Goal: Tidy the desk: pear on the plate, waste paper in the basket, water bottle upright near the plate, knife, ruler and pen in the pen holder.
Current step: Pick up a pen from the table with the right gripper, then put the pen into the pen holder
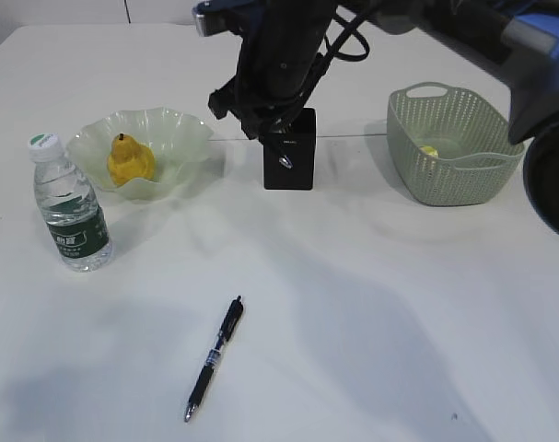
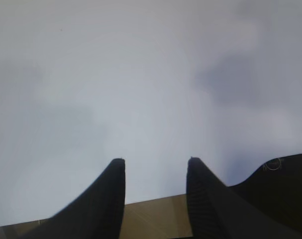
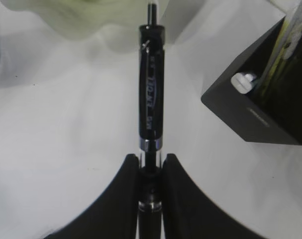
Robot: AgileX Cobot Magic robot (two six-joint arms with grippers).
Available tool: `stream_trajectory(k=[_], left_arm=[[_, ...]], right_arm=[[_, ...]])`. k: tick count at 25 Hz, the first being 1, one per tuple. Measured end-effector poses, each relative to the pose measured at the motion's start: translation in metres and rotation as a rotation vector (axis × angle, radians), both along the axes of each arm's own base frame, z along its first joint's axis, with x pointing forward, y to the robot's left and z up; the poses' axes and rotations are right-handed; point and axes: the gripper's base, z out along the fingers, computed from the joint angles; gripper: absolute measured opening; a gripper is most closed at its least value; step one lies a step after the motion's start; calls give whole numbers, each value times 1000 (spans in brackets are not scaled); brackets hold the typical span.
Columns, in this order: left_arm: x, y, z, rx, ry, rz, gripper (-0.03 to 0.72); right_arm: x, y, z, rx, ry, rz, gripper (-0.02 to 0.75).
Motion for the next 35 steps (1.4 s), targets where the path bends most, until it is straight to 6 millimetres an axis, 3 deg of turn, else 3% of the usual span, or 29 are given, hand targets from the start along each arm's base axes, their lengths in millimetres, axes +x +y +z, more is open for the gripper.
stream_trajectory(k=[8, 17, 22, 27, 35], left_arm=[[0, 0, 0, -2, 0, 0, 286], [0, 0, 0, -2, 0, 0, 286], [0, 0, 0, -4, 0, -1, 286], [0, 0, 0, -4, 0, -1, 286], [0, 0, 0, -4, 0, -1, 286]], right_arm=[[-19, -15, 66, 62, -105, -20, 107], [-29, -56, 121, 189, -159, -77, 107], [-36, -64, 143, 178, -257, -92, 107], [-28, -64, 142, 193, -332, -125, 107], [-9, -63, 92, 205, -390, -171, 107]])
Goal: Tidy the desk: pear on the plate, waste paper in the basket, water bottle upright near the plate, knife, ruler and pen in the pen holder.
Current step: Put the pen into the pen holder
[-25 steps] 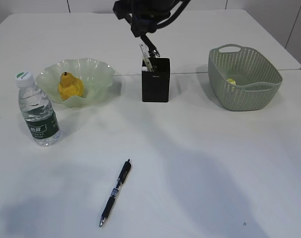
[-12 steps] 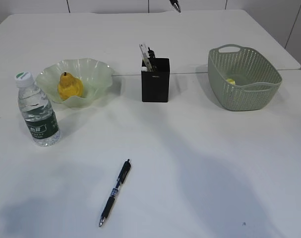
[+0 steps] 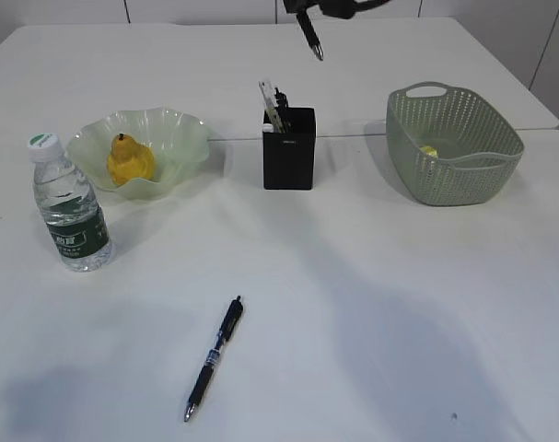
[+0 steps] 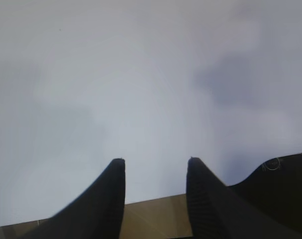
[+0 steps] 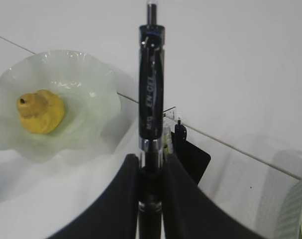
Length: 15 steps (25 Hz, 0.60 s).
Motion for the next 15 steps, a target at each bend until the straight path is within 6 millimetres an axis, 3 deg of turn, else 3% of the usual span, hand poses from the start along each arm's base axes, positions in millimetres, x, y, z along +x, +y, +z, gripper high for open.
stream_trajectory(k=[15], left_arm=[[0, 0, 0, 0, 0, 0, 286]], right_arm=[[-32, -23, -75, 189, -483, -45, 107]])
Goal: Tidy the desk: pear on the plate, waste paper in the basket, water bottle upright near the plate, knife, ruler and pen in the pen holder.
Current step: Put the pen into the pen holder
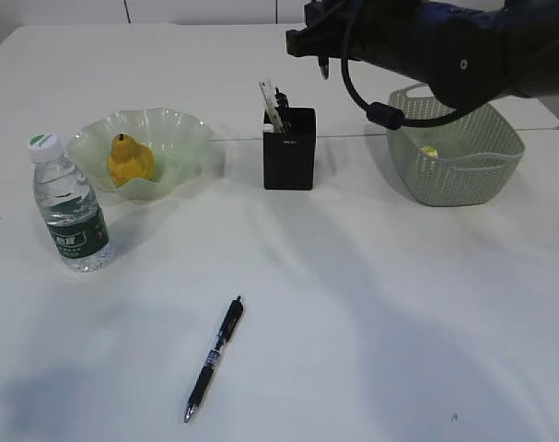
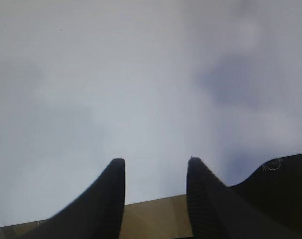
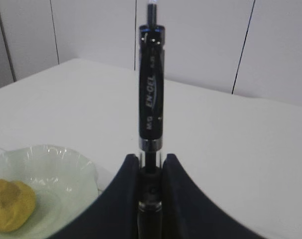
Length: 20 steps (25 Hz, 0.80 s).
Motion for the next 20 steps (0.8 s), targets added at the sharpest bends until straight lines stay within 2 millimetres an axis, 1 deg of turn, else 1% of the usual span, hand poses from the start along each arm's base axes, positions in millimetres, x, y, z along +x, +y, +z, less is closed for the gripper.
stream_trajectory(k=[5, 12, 20], left_arm=[[0, 0, 0, 0, 0, 0, 286], [0, -3, 0, -32, 4, -6, 286], [0, -4, 0, -41, 5, -7, 278]], right_arm=[[6, 2, -7, 43, -108, -3, 107], [18, 7, -35, 40, -97, -5, 107], [41, 15, -47, 65, -157, -6, 107]])
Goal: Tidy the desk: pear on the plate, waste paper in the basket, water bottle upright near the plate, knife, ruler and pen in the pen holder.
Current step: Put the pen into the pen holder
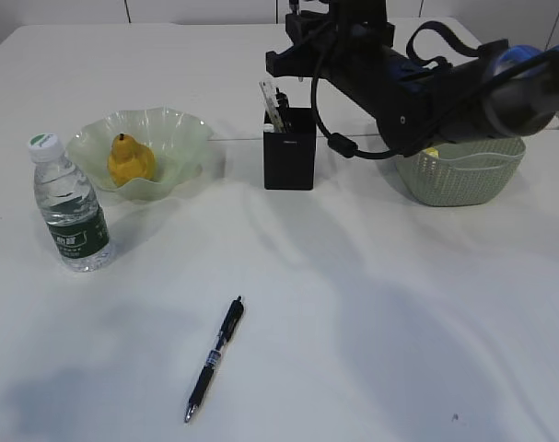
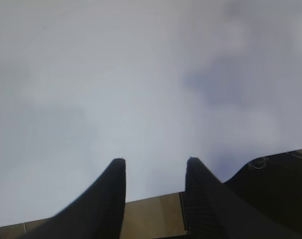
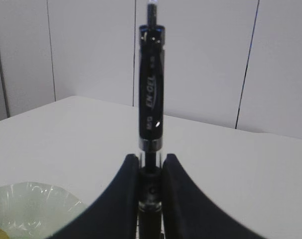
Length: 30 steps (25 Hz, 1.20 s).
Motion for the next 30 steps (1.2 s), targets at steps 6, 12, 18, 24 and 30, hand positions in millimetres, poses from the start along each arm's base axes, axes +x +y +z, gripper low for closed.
stream_trajectory(k=[6, 12, 18, 24, 30], left_arm=[[0, 0, 0, -2, 0, 0, 275], [0, 0, 0, -2, 0, 0, 275], [1, 0, 0, -3, -11, -1, 275], [1, 0, 1, -4, -18, -2, 275], [1, 0, 1, -4, -18, -2, 275]], right_arm=[[14, 4, -22, -15, -9, -8, 107], [21, -2, -47, -4, 33, -56, 107], [25, -8, -62, -10, 62, -76, 107], [25, -7, -70, -15, 78, -77, 107], [26, -7, -84, -27, 106, -77, 107]])
